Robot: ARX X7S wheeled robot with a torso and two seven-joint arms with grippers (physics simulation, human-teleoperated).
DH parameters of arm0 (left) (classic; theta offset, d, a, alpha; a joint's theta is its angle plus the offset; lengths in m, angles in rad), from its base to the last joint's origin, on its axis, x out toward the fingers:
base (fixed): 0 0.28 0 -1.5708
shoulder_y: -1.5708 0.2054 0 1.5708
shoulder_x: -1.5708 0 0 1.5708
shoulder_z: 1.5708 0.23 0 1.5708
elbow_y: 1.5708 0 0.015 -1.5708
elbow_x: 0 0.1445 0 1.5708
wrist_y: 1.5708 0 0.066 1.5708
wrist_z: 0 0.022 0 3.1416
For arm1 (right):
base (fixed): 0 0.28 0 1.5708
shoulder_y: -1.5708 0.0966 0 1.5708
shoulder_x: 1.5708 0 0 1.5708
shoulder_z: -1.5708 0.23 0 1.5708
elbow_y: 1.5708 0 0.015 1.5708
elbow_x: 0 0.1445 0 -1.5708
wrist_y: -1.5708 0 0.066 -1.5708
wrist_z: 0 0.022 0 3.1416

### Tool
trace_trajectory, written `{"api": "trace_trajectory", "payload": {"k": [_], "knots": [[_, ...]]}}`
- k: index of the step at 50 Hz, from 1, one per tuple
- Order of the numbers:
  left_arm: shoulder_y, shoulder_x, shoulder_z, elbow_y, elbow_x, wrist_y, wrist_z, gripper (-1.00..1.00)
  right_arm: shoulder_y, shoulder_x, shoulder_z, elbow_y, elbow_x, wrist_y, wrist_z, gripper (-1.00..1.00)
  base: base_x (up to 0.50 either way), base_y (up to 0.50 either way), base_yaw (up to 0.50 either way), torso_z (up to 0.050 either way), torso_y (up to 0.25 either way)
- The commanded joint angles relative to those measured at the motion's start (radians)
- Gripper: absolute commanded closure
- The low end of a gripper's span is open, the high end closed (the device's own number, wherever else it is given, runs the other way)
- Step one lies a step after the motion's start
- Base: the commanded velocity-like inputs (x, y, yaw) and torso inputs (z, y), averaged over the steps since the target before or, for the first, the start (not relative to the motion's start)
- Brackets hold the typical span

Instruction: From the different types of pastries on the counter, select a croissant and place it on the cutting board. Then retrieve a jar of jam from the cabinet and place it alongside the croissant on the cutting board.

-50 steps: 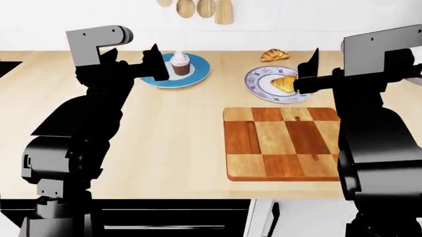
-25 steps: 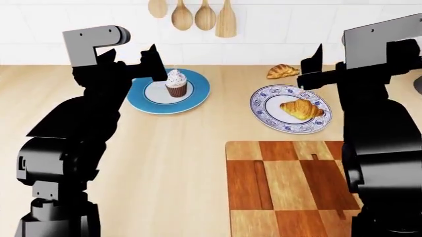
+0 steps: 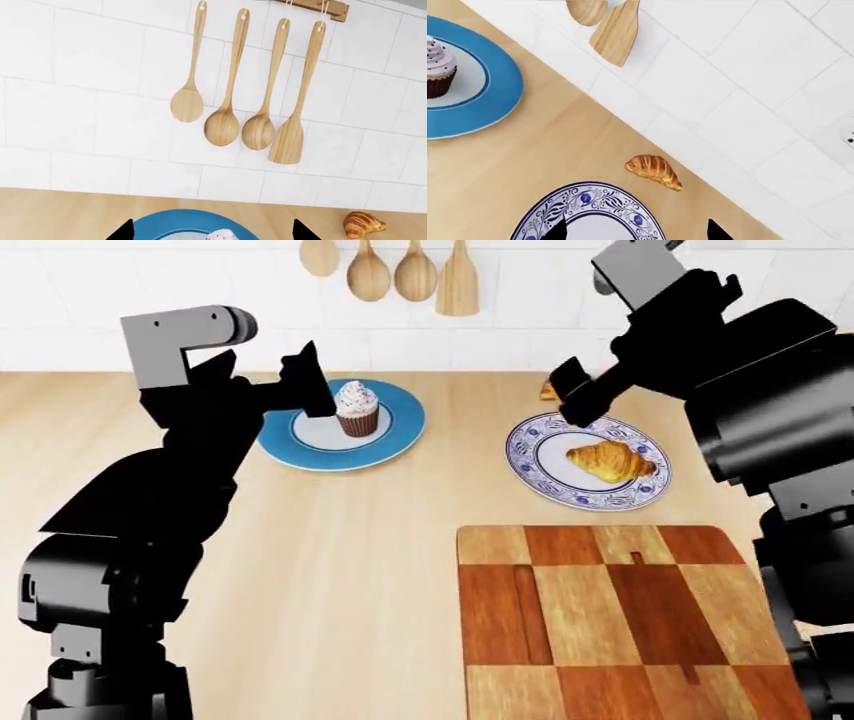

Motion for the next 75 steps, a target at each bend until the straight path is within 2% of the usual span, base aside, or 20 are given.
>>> {"api": "trace_trajectory", "payload": {"k": [1, 15, 26, 34, 44, 70, 71, 75], "knots": [[0.014, -0.007, 0.010, 0.005, -0.003, 0.000, -0.001, -1.00, 0.120, 0.029, -0.163, 0.250, 0.029, -0.046, -0.198, -1.00, 0.00, 0.00, 0.00, 0.000, 0.000], [0.027, -0.017, 0.013, 0.005, -0.011, 0.006, 0.001, -1.00, 0.074, 0.045, -0.238, 0.366, -0.010, -0.132, -0.196, -1.00, 0.00, 0.00, 0.00, 0.000, 0.000], [0.025, -0.021, 0.021, -0.028, -0.003, 0.030, 0.006, -1.00, 0.086, -0.035, -0.215, 0.627, 0.000, -0.272, -0.172, -1.00, 0.00, 0.00, 0.00, 0.000, 0.000], [0.028, -0.023, 0.026, -0.054, 0.002, 0.046, 0.009, -1.00, 0.075, -0.068, -0.221, 0.736, 0.000, -0.362, -0.170, -1.00, 0.00, 0.00, 0.00, 0.000, 0.000], [0.030, -0.027, 0.035, -0.072, 0.008, 0.059, 0.009, -1.00, 0.124, -0.160, -0.202, 1.095, 0.003, -0.579, -0.128, -1.00, 0.00, 0.00, 0.00, 0.000, 0.000], [0.030, -0.032, 0.046, -0.086, 0.002, 0.065, 0.002, -1.00, 0.048, -0.152, -0.147, 1.099, -0.018, -0.590, -0.135, -1.00, 0.00, 0.00, 0.00, 0.000, 0.000], [0.030, -0.032, 0.046, -0.085, 0.002, 0.064, 0.002, -1.00, 0.049, -0.150, -0.146, 1.099, -0.020, -0.591, -0.129, 1.00, 0.00, 0.00, 0.00, 0.000, 0.000], [0.031, -0.031, 0.050, -0.086, 0.002, 0.067, 0.000, -1.00, 0.052, -0.143, -0.136, 1.099, -0.024, -0.598, -0.099, 1.00, 0.00, 0.00, 0.00, 0.000, 0.000]]}}
